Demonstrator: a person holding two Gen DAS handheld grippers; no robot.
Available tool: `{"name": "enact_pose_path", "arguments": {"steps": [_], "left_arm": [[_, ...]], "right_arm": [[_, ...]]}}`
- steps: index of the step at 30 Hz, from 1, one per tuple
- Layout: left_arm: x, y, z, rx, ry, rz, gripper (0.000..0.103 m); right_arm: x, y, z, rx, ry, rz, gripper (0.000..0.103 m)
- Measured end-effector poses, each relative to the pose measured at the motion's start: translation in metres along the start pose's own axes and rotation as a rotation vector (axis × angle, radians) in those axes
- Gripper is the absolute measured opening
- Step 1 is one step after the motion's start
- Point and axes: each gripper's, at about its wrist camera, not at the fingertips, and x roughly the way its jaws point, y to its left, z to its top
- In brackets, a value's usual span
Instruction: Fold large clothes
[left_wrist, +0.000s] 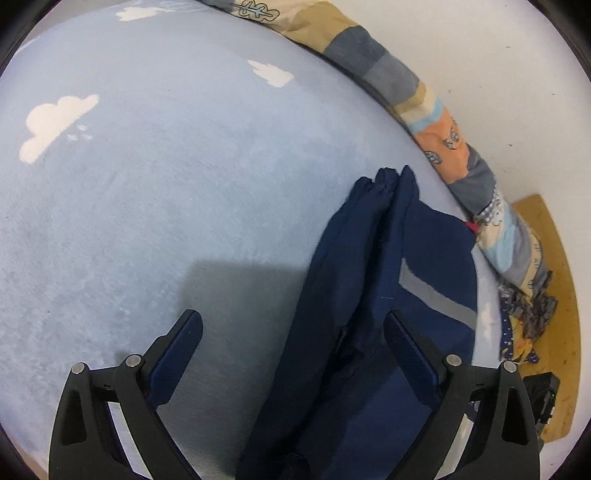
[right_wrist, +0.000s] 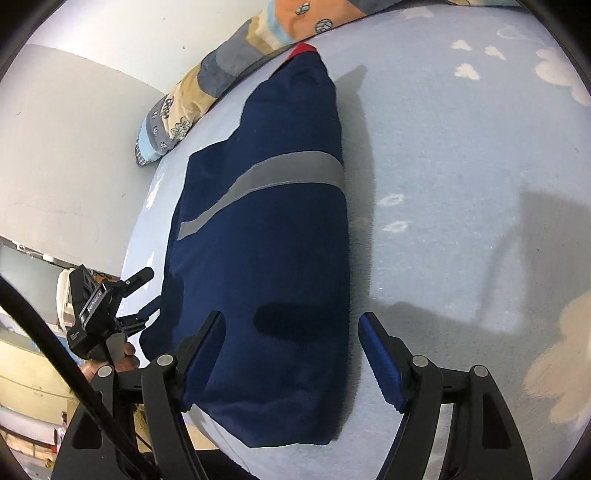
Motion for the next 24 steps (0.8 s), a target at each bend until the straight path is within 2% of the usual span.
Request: {"name": "enact_pose_path", "arguments": {"steps": [1, 5, 7, 10, 11, 12, 14, 16, 18, 24], "left_arm": [[0.002, -0.004, -0.001, 0.022, 0.004, 0.006, 0.087], [0.005, -0.018, -0.007, 0.097, 0.01, 0.017, 0.072], [0.004, -0.027, -0.01, 0.159, 0.002, 0.027, 0.071], [0.009, -0.04, -0.018, 0.274, -0.022, 0.133, 0.071], [0.017, -0.035, -0.019, 0.277, 0.0, 0.18, 0.074], [0.022, -0.028, -0.018, 0.246, 0.014, 0.192, 0.084], [0.025, -0.012, -0.016, 0.151, 0.022, 0.16, 0.085], [0.017, -0.019, -0.014, 0.163, 0.006, 0.154, 0.083], [0.01, -0.02, -0.01, 0.14, -0.003, 0.069, 0.083], [0.024, 0.013, 0.002, -0.052, 0.105, -0.151, 0.084]], "right_arm": [[-0.001, 0.001, 0.0, -0.006, -0.004, -0.003, 0.079], [0.001, 0.001, 0.001, -0.004, -0.01, -0.008, 0.079], [0.002, -0.001, 0.0, 0.002, -0.005, -0.006, 0.079], [0.0, 0.0, 0.0, -0.001, -0.008, -0.005, 0.079], [-0.002, 0.001, 0.0, -0.005, -0.009, -0.004, 0.079], [-0.003, 0.001, 0.0, -0.01, -0.011, -0.007, 0.079], [-0.004, 0.001, -0.001, -0.018, -0.008, -0.013, 0.079], [-0.004, 0.001, -0.001, -0.026, -0.004, -0.012, 0.079], [-0.006, -0.002, 0.002, -0.017, -0.013, -0.002, 0.079], [-0.001, -0.012, 0.007, 0.042, -0.014, 0.055, 0.079]]}}
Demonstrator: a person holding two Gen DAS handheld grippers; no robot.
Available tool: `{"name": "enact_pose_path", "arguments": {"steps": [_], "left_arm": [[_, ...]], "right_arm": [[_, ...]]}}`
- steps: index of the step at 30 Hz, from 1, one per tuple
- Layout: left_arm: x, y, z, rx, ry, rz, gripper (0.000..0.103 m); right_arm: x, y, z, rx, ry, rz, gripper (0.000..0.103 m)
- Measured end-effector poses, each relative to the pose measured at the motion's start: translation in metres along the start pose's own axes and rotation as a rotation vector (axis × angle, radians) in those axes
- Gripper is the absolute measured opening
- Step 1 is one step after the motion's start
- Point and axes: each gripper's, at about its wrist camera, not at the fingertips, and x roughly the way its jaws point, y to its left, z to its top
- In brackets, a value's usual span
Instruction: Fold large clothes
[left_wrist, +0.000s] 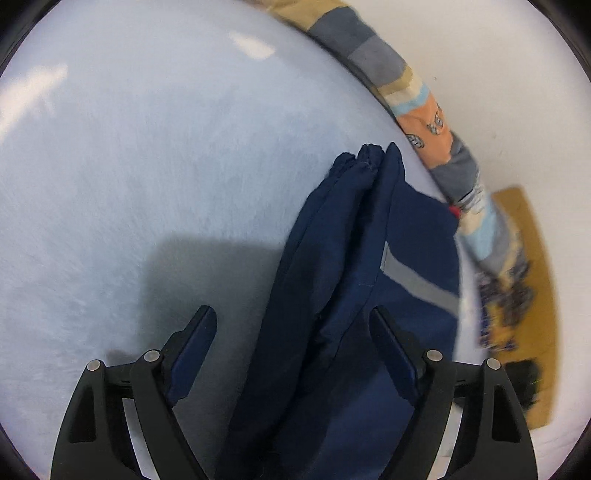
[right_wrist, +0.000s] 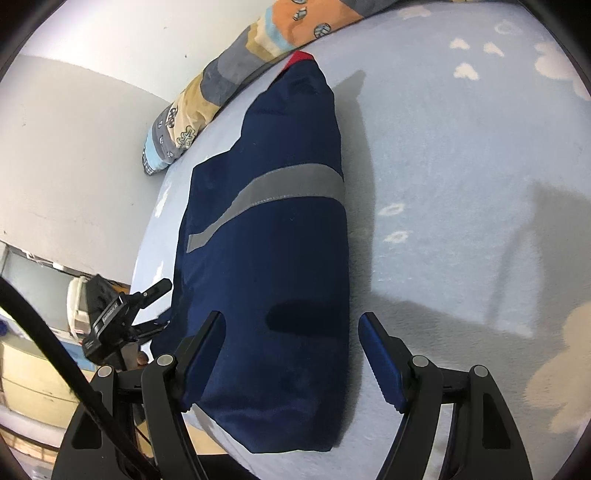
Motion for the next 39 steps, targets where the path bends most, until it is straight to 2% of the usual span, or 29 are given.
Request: {"name": "enact_pose_path", "arguments": {"steps": [3, 5, 10, 14, 16, 20, 23, 26, 27, 29, 31, 32, 34, 37, 39], "left_arm": [[0.006, 0.013, 0.008, -0.073, 0.024, -0.111, 0.086], [0.012, 0.013, 0.012, -0.075, 0.048, -0.149, 0.086], [0.029, -0.003, 0.019, -0.037, 0.107, -0.145, 0.086], [0.045, -0.015, 0.023, -0.041, 0.159, -0.17, 0.087], [0.051, -0.018, 0.022, -0.047, 0.164, -0.184, 0.092], [0.063, -0.031, 0.02, -0.034, 0.175, -0.214, 0.096], [0.067, -0.041, 0.015, 0.026, 0.164, -0.201, 0.096], [0.067, -0.05, 0.011, 0.053, 0.132, -0.188, 0.096], [0.066, -0.053, 0.01, 0.062, 0.113, -0.156, 0.09], [0.063, -0.064, 0.005, 0.095, 0.074, -0.081, 0.083], [0.057, -0.077, -0.002, 0.182, 0.033, 0.029, 0.059], [0.054, -0.085, -0.008, 0.231, 0.009, 0.074, 0.058], [0.047, -0.097, -0.018, 0.285, -0.036, 0.125, 0.047], [0.035, -0.112, -0.031, 0.348, -0.088, 0.156, 0.041], [0.025, -0.116, -0.037, 0.358, -0.103, 0.135, 0.041]], "right_arm": [[0.003, -0.004, -0.001, 0.011, 0.006, 0.002, 0.079], [0.004, -0.004, -0.001, 0.009, 0.009, 0.004, 0.079], [0.008, -0.012, 0.001, 0.029, 0.01, 0.015, 0.079], [0.017, -0.022, 0.005, 0.057, 0.016, 0.033, 0.079], [0.024, -0.029, 0.01, 0.074, 0.011, 0.08, 0.082], [0.037, -0.027, 0.02, 0.081, 0.006, 0.183, 0.087], [0.053, -0.017, 0.026, 0.032, 0.014, 0.183, 0.093], [0.065, -0.004, 0.03, -0.032, 0.022, 0.153, 0.093], [0.069, 0.0, 0.031, -0.053, 0.026, 0.134, 0.093], [0.069, 0.01, 0.031, -0.099, 0.016, 0.065, 0.076], [0.065, 0.023, 0.028, -0.169, 0.006, -0.02, 0.064], [0.061, 0.031, 0.026, -0.209, -0.002, -0.051, 0.057], [0.05, 0.044, 0.023, -0.275, -0.023, -0.109, 0.052], [0.039, 0.063, 0.015, -0.362, -0.06, -0.168, 0.048], [0.027, 0.071, 0.009, -0.399, -0.089, -0.183, 0.047]]}}
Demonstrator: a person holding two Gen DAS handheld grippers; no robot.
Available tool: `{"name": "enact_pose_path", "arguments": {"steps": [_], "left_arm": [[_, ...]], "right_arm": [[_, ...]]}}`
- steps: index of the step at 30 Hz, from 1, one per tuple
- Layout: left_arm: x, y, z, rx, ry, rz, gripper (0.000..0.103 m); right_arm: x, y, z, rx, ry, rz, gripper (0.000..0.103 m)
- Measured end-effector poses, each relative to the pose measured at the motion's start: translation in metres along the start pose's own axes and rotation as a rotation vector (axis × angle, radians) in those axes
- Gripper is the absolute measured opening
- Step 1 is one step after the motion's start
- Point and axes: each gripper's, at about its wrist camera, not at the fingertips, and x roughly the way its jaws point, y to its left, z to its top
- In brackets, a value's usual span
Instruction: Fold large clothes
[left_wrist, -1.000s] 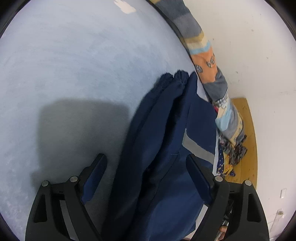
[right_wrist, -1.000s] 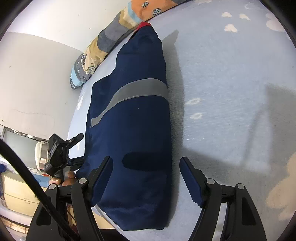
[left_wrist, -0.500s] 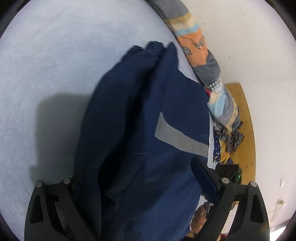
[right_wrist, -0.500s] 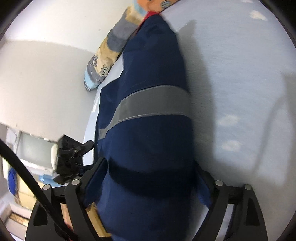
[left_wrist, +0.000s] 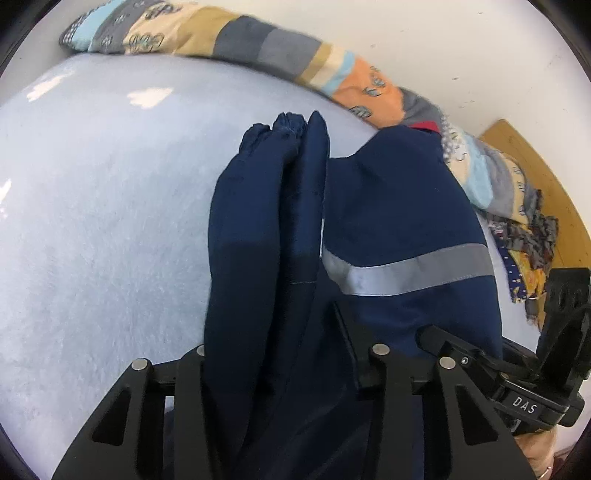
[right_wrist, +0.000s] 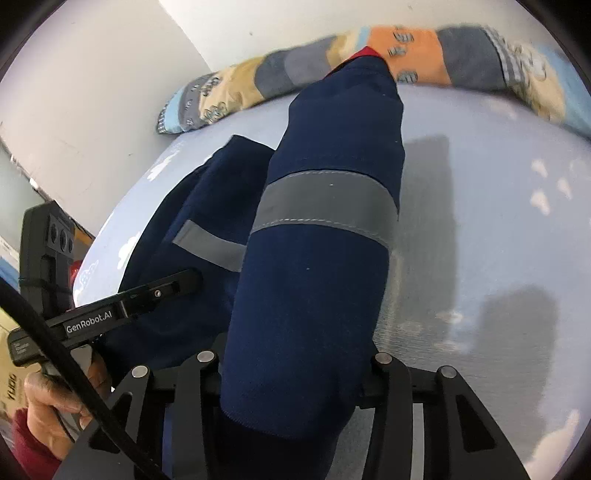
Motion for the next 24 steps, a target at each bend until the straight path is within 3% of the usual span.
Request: {"name": "enact_pose_path", "arguments": {"steps": [7, 14, 21, 22, 23, 24], "left_arm": [[-0.02, -0.032, -0.008, 0.011, -0.006, -0.119, 0.039], [-0.02, -0.084, -0.033, 0.076, 0.0, -0.174, 0.039], [0.02, -0.105, -0.073, 0.083, 0.067, -0.099, 0.039], [0.031, -0.104, -0.08, 0.094, 0.078, -0.036, 0.04], [0.037, -0.104, -0.082, 0.107, 0.077, -0.007, 0.044], [0.042, -0.103, -0.084, 0.114, 0.075, 0.01, 0.055]], "right_arm": [[-0.068, -0.002, -0.005, -0.015, -0.087, -0.005, 0.046], [-0.123, -0.033, -0.033, 0.006, -0.116, -0.035, 0.046], [-0.118, -0.077, -0.063, 0.051, -0.025, -0.072, 0.046], [-0.11, -0.086, -0.069, 0.056, 0.004, -0.093, 0.048], [-0.095, -0.101, -0.077, 0.098, 0.055, -0.113, 0.061], [-0.082, -0.116, -0.083, 0.152, 0.106, -0.105, 0.068]]}}
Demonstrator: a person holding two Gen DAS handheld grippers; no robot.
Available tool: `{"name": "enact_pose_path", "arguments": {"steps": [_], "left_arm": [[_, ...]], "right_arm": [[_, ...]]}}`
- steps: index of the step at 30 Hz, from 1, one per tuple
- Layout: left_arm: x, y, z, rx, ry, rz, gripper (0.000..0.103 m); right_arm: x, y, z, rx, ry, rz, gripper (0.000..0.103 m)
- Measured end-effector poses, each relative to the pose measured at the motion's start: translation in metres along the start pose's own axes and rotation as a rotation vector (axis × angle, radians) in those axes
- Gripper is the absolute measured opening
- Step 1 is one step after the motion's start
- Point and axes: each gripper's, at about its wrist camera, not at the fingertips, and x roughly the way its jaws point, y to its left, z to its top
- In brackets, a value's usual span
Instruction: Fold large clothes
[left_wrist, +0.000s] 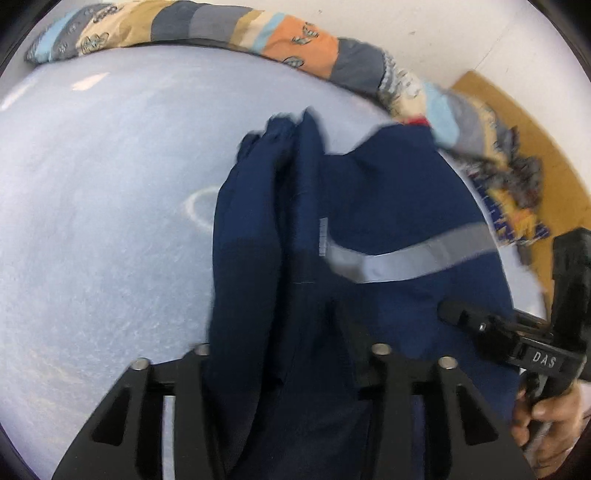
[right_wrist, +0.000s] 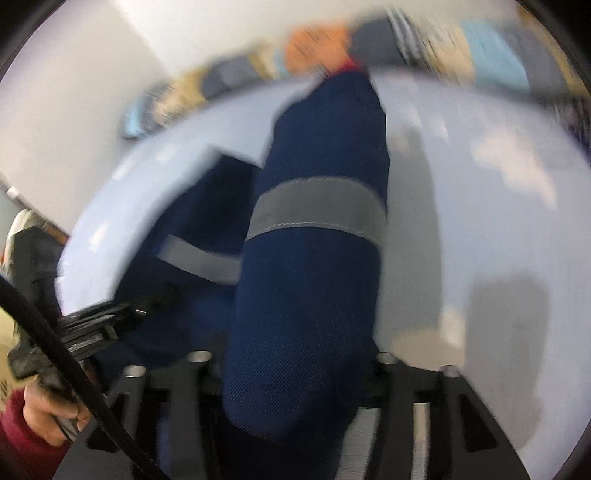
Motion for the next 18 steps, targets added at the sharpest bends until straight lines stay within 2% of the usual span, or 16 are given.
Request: {"name": "enact_pose_path", "arguments": {"steps": [1, 2, 4, 8, 12, 14, 15, 16, 17, 18], "left_arm": [[0.003, 0.002, -0.001, -0.006, 0.001, 0.012, 0.061], [0.004, 0.003, -0.001, -0.012, 0.005, 0.015, 0.062], [0.005, 0.008, 0.002, -0.029, 0.016, 0.012, 0.07], [0.007, 0.027, 0.004, -0.128, 0.046, -0.05, 0.073], [-0.004, 0.041, 0.006, -0.18, 0.028, -0.055, 0.073], [-0.009, 0.041, 0.006, -0.174, 0.021, -0.046, 0.073], [-0.009, 0.04, 0.006, -0.164, 0.017, -0.037, 0.074], [-0.01, 0.038, 0.005, -0.152, 0.007, -0.019, 0.076], [-0.01, 0.038, 0.003, -0.146, 0.001, -0.008, 0.078], [-0.011, 0.038, 0.001, -0.136, -0.005, 0.006, 0.079]], "right_arm": [[0.01, -0.014, -0.003, 0.07, 0.038, 0.016, 0.074], [0.014, -0.031, -0.006, 0.166, 0.035, 0.072, 0.075], [0.01, -0.042, -0.003, 0.233, 0.039, 0.101, 0.075], [-0.014, -0.041, 0.005, 0.2, -0.004, -0.017, 0.081], [-0.051, -0.028, 0.017, 0.117, -0.169, -0.167, 0.079], [-0.059, -0.02, 0.024, 0.068, -0.221, -0.169, 0.065], [-0.06, -0.013, 0.026, 0.05, -0.239, -0.141, 0.06], [-0.056, -0.01, 0.028, 0.036, -0.238, -0.118, 0.045], [-0.05, -0.008, 0.03, 0.019, -0.229, -0.103, 0.038], [-0.042, -0.007, 0.033, 0.011, -0.216, -0.09, 0.038]]}}
